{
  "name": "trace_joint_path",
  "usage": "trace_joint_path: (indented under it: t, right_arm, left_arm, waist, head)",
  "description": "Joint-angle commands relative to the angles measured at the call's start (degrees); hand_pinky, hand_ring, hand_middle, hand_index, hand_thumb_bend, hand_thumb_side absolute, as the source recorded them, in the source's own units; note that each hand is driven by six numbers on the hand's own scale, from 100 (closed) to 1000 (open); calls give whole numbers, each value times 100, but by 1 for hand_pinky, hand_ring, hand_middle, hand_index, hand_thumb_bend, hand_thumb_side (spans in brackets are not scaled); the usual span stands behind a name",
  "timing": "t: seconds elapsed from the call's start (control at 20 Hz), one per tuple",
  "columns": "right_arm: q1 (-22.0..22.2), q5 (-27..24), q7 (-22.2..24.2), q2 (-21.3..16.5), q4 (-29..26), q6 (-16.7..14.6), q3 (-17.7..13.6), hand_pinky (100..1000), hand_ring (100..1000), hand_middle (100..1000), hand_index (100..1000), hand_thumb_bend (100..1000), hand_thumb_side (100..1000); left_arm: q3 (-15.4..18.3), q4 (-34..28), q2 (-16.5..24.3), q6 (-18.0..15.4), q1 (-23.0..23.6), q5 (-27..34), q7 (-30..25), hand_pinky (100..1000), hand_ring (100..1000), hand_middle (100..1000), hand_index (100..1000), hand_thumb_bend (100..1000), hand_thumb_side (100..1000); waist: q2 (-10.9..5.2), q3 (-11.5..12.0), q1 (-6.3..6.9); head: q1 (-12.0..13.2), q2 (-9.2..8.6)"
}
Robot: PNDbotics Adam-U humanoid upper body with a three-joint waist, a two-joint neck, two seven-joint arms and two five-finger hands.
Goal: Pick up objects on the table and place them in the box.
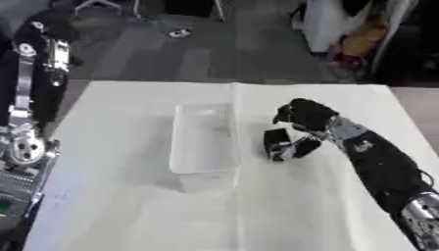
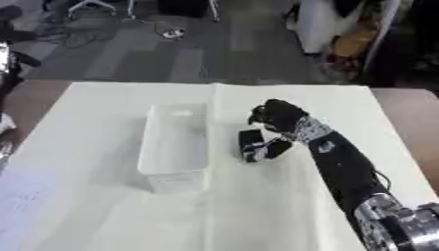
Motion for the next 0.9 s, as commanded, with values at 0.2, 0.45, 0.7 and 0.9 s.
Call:
trace_joint_path:
  t: [0.2, 0.45, 0.7, 0.9]
  right_arm:
    - [-75, -194, -349, -43, -101, -42, -54, 487, 394, 424, 585, 675, 759]
    - [-74, -257, -432, -30, -57, -108, -33, 419, 372, 366, 483, 675, 751]
    - [-65, -300, -589, -4, -75, -174, -38, 286, 303, 282, 412, 648, 700]
    - [-52, -439, -851, 24, -98, -334, -41, 198, 249, 223, 352, 616, 666]
  left_arm:
    - [24, -73, 126, -15, -82, 26, -17, 491, 738, 838, 869, 156, 1000]
    - [22, -74, 123, -16, -86, 27, -20, 491, 738, 838, 868, 156, 1000]
    - [20, -75, 124, -15, -87, 27, -23, 491, 738, 838, 868, 156, 1000]
    - [19, -75, 123, -15, -87, 27, -27, 491, 738, 838, 869, 156, 1000]
  waist:
    - [-47, 1, 24]
    - [-46, 7, 23]
    - [-44, 7, 23]
    - [-42, 7, 25]
  head:
    - [54, -61]
    - [57, -61]
    - [69, -54]
    - [67, -58]
